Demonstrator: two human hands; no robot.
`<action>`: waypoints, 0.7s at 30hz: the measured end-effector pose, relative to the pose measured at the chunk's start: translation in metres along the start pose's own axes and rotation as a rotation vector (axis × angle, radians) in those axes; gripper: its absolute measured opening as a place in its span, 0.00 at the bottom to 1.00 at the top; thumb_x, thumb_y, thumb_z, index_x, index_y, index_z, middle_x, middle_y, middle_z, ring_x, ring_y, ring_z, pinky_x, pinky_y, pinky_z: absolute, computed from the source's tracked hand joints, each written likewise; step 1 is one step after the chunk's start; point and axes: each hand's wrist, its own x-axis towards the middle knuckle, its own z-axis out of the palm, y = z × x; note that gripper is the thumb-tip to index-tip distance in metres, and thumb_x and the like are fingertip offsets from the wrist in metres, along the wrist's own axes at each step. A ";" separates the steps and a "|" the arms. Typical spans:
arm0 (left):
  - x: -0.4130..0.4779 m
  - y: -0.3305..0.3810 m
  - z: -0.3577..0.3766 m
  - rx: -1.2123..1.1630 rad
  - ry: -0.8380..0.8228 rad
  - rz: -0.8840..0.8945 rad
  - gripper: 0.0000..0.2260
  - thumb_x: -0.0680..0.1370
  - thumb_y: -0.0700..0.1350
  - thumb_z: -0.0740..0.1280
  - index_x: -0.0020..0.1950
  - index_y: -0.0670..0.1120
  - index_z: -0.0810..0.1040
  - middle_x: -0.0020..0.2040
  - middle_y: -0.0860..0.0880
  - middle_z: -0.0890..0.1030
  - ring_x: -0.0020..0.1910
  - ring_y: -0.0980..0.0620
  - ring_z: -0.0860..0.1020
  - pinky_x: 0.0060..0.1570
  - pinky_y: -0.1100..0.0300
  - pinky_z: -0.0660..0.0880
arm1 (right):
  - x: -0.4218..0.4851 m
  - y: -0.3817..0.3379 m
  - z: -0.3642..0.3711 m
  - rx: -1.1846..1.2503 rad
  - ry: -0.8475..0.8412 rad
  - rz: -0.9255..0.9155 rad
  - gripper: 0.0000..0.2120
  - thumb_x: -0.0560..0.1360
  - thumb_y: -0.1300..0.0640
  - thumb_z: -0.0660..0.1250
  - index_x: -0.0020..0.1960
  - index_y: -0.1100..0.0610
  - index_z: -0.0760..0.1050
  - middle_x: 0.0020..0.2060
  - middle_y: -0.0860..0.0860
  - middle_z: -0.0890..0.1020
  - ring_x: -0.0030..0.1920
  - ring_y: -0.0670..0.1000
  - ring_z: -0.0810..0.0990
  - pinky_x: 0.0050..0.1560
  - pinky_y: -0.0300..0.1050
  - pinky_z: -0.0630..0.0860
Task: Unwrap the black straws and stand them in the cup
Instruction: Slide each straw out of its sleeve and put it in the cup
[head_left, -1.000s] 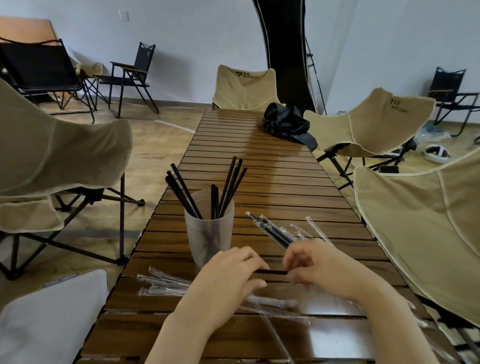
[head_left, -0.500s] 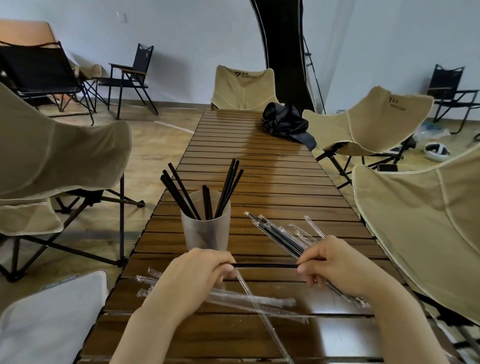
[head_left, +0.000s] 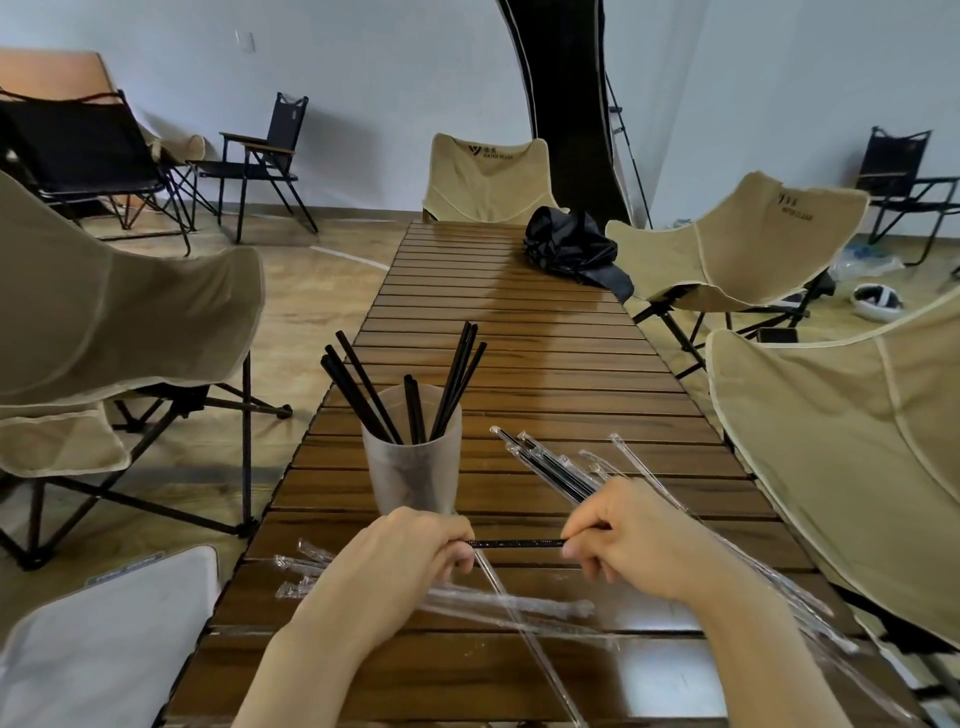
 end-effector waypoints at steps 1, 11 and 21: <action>-0.001 0.000 -0.001 -0.022 0.010 -0.001 0.09 0.82 0.45 0.59 0.49 0.50 0.78 0.42 0.53 0.79 0.41 0.59 0.76 0.44 0.70 0.70 | 0.000 -0.001 -0.001 0.016 0.003 -0.005 0.19 0.76 0.55 0.66 0.27 0.46 0.74 0.23 0.41 0.78 0.25 0.39 0.74 0.35 0.32 0.71; -0.016 -0.016 -0.016 -0.155 0.027 -0.053 0.12 0.80 0.49 0.60 0.39 0.59 0.77 0.34 0.62 0.77 0.40 0.65 0.76 0.41 0.72 0.71 | -0.013 0.014 -0.018 0.227 0.004 0.015 0.09 0.76 0.57 0.68 0.40 0.48 0.83 0.33 0.48 0.85 0.30 0.46 0.81 0.39 0.33 0.74; -0.024 -0.024 -0.023 -0.163 0.063 -0.059 0.12 0.80 0.49 0.61 0.39 0.58 0.78 0.36 0.62 0.78 0.40 0.63 0.77 0.40 0.71 0.70 | -0.012 0.009 -0.021 0.248 0.043 -0.028 0.18 0.75 0.62 0.68 0.32 0.43 0.83 0.32 0.49 0.85 0.32 0.48 0.83 0.41 0.35 0.78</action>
